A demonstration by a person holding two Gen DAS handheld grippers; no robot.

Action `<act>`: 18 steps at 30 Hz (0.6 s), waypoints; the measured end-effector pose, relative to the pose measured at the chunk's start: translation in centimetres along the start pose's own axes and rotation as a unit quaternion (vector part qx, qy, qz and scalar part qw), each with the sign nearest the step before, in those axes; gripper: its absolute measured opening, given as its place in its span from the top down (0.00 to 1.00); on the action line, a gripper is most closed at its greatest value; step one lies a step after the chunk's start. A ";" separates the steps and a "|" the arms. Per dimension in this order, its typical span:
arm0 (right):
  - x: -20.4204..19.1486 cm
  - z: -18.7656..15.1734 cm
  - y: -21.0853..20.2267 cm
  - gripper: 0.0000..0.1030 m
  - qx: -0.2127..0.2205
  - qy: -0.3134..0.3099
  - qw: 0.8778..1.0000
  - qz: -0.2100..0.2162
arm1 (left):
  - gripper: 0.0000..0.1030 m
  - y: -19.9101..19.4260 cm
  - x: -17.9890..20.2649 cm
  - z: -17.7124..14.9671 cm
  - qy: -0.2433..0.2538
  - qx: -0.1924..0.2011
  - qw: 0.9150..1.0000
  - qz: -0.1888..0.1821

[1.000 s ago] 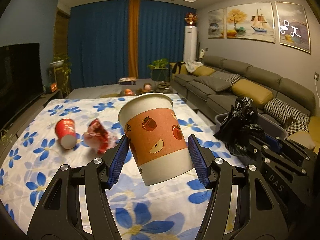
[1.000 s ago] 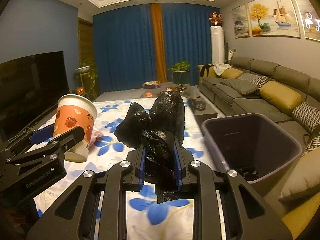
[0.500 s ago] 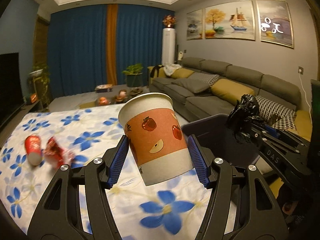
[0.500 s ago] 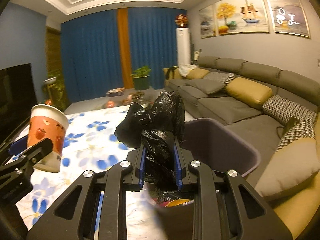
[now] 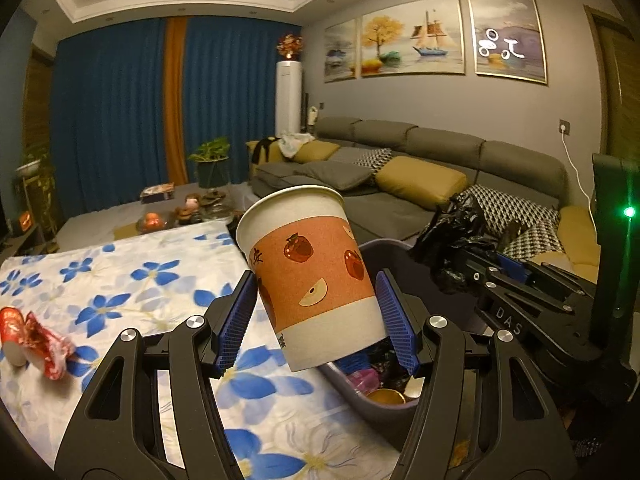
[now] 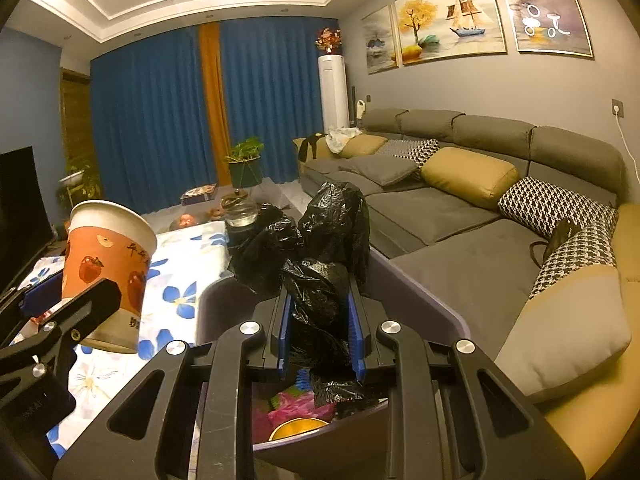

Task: Collect trash
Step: 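Carry the black bag and orange-patterned cup over the grey bin with both tools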

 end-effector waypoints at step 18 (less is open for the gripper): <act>1.2 0.5 0.7 0.74 0.000 0.016 1.000 0.003 | 0.41 3.7 1.3 0.2 0.007 -0.018 1.000 -0.020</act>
Point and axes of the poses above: each gripper's, at about its wrist camera, not at the fingertips, and y roughly the way its jaws point, x to its right, z to its top, the point moved 10 cm from there along y, roughly the way its jaws point, and after that the axes turned 8 degrees about -x, right-handed, at the moved point
